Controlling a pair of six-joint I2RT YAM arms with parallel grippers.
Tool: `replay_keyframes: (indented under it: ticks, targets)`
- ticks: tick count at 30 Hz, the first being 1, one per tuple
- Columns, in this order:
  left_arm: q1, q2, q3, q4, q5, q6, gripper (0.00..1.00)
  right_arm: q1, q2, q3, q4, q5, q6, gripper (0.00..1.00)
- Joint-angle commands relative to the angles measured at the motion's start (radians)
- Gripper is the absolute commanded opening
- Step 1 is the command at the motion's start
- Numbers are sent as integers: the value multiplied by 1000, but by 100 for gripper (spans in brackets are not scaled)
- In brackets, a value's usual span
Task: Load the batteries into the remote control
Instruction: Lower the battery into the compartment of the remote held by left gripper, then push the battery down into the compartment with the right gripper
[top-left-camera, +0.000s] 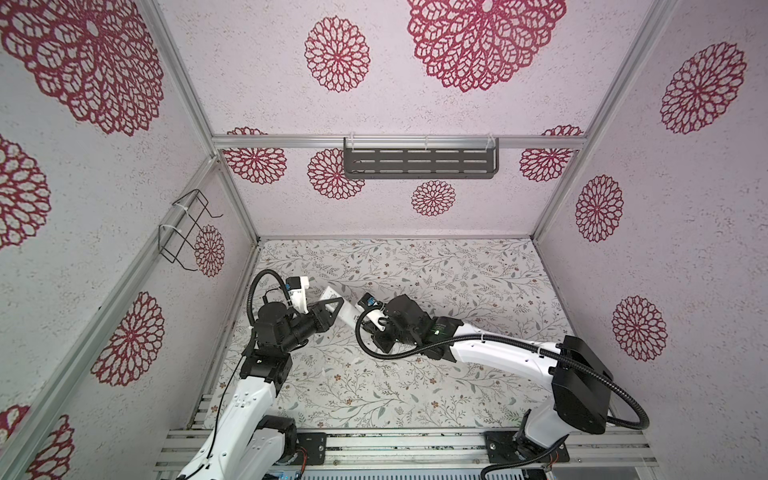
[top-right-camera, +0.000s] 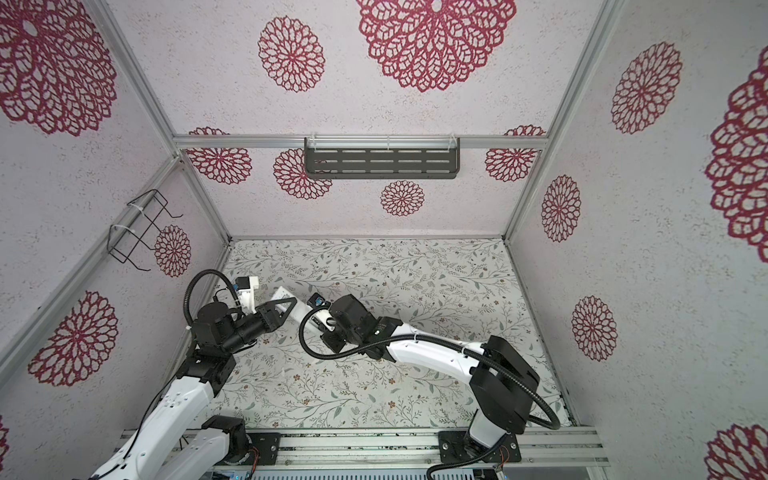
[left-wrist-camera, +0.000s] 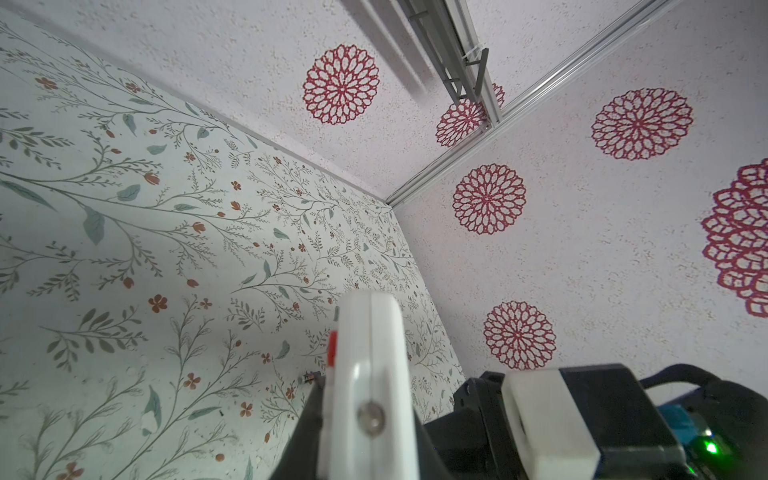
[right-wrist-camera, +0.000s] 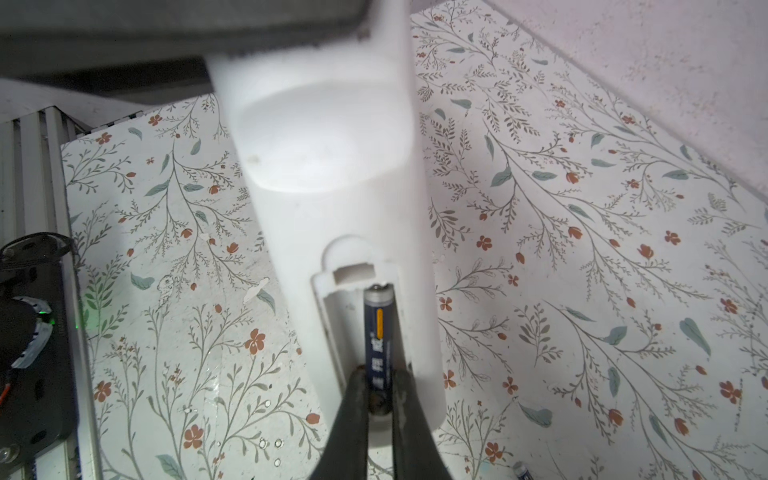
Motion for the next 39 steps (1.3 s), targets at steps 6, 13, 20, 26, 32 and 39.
replay_keyframes:
  ticks: [6, 13, 20, 26, 32, 39]
  targets:
    - [-16, -27, 11, 274, 309, -243, 5, -9, 2, -57, 158, 83, -35, 12]
    - [-15, -26, 17, 302, 354, -277, 4, -8, 4, -69, 198, 82, -65, 12]
    - [-15, -30, 19, 317, 374, -299, 3, -8, 16, -56, 201, 80, -115, 11]
    - [-14, -39, 19, 327, 378, -314, 3, -7, 35, -35, 185, 103, -134, 12]
    - [-7, -50, 20, 315, 379, -312, 3, -8, 42, -23, 149, 115, -139, 14]
    - [-1, -45, 21, 299, 375, -297, 5, -4, 25, -36, 133, 146, -139, 19]
